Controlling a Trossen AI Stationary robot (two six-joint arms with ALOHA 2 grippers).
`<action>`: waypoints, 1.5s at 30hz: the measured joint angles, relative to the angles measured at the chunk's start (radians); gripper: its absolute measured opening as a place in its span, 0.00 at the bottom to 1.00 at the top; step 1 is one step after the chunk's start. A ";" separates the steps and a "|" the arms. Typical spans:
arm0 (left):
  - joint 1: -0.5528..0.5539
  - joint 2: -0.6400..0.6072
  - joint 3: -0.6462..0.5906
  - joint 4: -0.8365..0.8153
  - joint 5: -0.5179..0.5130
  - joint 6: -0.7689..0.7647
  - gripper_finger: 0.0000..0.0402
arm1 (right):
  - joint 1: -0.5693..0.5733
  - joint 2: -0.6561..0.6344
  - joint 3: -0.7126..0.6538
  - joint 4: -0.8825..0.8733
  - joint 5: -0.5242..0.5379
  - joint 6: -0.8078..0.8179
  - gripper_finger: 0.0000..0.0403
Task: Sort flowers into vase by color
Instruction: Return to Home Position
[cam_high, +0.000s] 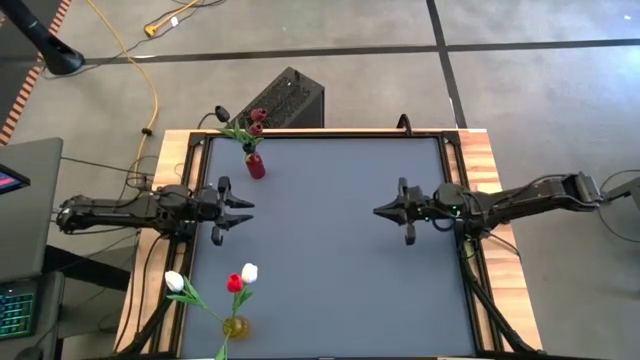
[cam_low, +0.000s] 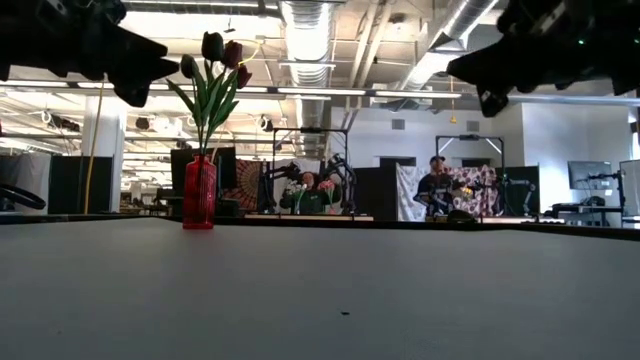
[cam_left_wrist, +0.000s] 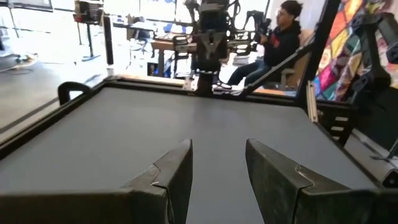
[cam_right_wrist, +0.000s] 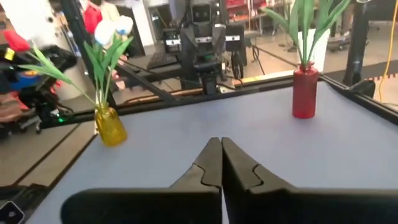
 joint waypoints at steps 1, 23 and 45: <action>0.000 -0.018 0.000 -0.022 -0.004 0.000 0.34 | 0.000 -0.017 -0.014 0.002 0.002 0.001 0.06; 0.000 -0.263 -0.001 -0.191 -0.035 -0.009 0.34 | -0.116 -0.363 -0.151 -0.282 0.118 0.019 0.05; 0.000 -0.263 -0.181 -0.022 -0.024 -0.052 0.34 | -0.176 -0.385 -0.232 -0.244 0.131 0.055 0.05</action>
